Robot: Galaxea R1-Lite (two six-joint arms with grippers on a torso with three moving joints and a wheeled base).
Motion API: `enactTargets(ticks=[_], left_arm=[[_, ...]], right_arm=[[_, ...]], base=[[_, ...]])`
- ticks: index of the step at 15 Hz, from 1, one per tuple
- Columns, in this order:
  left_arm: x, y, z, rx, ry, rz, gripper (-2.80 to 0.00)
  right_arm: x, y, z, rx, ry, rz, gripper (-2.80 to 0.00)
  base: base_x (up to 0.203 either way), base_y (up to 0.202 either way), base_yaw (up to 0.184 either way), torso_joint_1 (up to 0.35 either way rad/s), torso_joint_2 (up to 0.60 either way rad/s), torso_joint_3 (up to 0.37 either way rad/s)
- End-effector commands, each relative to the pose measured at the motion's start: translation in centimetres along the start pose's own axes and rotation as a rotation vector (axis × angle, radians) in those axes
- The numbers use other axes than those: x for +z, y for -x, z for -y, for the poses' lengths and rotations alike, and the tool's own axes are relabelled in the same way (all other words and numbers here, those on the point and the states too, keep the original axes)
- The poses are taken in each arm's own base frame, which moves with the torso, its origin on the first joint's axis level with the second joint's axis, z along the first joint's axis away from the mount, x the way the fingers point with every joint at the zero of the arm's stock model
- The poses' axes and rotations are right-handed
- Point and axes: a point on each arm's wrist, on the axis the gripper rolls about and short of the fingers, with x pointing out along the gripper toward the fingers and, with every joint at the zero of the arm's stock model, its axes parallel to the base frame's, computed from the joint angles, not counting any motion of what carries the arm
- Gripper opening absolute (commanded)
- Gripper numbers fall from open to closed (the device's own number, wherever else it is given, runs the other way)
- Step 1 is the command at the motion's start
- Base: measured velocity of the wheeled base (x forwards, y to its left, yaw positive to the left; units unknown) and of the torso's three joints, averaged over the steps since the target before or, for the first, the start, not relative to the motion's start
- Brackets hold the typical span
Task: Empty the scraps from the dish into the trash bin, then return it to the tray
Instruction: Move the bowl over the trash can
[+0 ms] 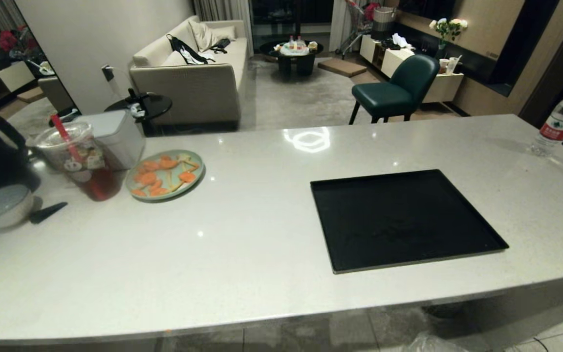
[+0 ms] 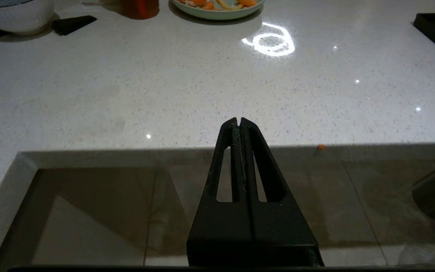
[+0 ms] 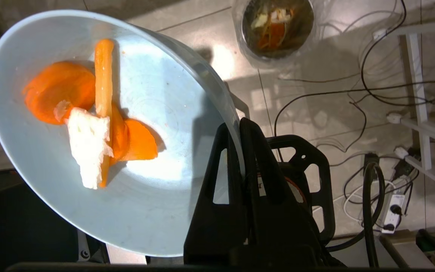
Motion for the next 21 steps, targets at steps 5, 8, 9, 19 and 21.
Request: enactTargets(ticks=[5,8,9,19,21], left_arm=[[0.01,-0.01,0.0,0.0,0.001,-0.001,-2.8],[0.01,-0.01,0.0,0.0,-0.001,-0.001,-2.8],[0.01,-0.01,0.0,0.0,-0.001,-0.001,-2.8],[0.01,-0.01,0.0,0.0,-0.001,-0.001,-2.8],[0.01,-0.01,0.0,0.0,0.001,-0.001,-2.8]], right_arm=[[-0.04,-0.03,0.0,-0.002,0.005,-0.007,-2.8],[-0.05,-0.03,-0.01,0.001,0.009,-0.008,-2.8],[-0.05,-0.03,-0.02,0.001,0.01,-0.008,-2.8],[-0.7,-0.19,0.45,-0.014,0.022,-0.018,-2.8],[-0.79,-0.26,0.48,-0.01,0.021,-0.018,-2.8]], base=[[-0.192,0.0,-0.001,0.0,0.0,0.003],[-0.194,0.0,-0.001,0.001,0.0,0.0],[-0.176,0.0,0.001,0.006,0.01,0.011],[-0.009,0.0,0.0,0.002,0.0,0.0],[0.0,0.0,0.0,0.0,0.0,0.0]])
